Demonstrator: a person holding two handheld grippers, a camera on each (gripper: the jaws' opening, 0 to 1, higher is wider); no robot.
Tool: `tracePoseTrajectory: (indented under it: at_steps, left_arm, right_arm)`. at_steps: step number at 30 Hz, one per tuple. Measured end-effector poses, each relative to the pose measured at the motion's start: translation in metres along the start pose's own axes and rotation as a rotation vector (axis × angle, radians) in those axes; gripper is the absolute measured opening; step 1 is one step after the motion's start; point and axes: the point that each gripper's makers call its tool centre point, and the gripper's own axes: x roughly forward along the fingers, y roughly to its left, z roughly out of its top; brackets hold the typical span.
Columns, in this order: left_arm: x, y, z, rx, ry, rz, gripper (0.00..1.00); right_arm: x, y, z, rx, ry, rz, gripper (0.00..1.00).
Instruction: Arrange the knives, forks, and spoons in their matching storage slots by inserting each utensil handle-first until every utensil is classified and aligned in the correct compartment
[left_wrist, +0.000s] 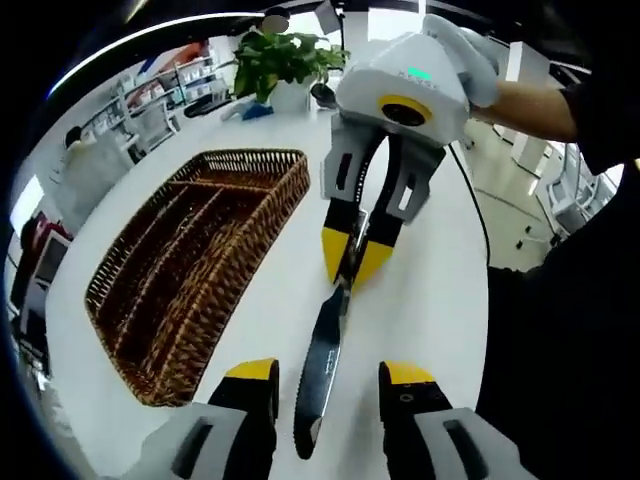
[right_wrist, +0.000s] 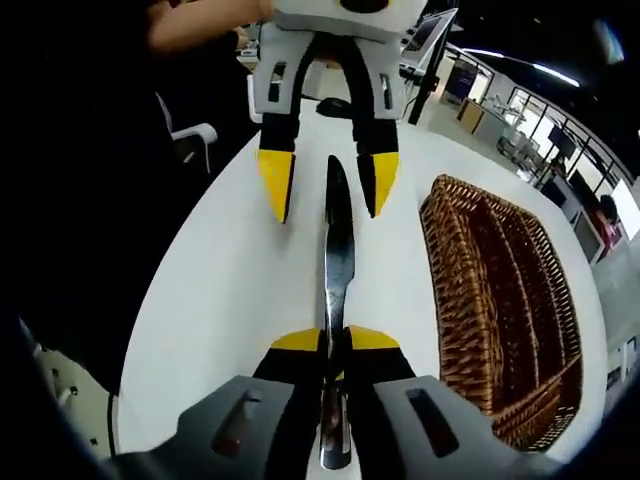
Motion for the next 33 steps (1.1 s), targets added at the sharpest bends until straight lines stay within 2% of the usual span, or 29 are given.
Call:
tracePoseTrajectory:
  at_steps: [3,7,13,21,26,33]
  left_arm:
    - [-0.005,0.004,0.008,-0.043,-0.078,0.014,0.52]
    - [-0.012,0.007,0.011,-0.086,-0.137,0.016,0.54]
    - [-0.032,0.021,0.022,-0.171,-0.299,0.074,0.74]
    - [-0.057,0.026,0.019,-0.229,-0.394,0.134,0.88]
    - [-0.064,0.025,0.012,-0.247,-0.398,0.157,0.96]
    - [-0.073,0.026,0.003,-0.283,-0.420,0.182,1.00]
  right_arm:
    - [-0.004,-0.002,0.002,-0.004,0.007,-0.005,0.05]
    - [-0.012,-0.007,0.005,-0.007,0.018,-0.019,0.05]
    - [-0.022,-0.018,0.010,-0.011,0.033,-0.043,0.05]
    - [-0.035,-0.038,0.020,-0.012,0.036,-0.080,0.05]
    - [-0.043,-0.059,0.025,-0.019,0.050,-0.115,0.05]
    - [-0.045,-0.090,0.030,-0.014,0.066,-0.151,0.05]
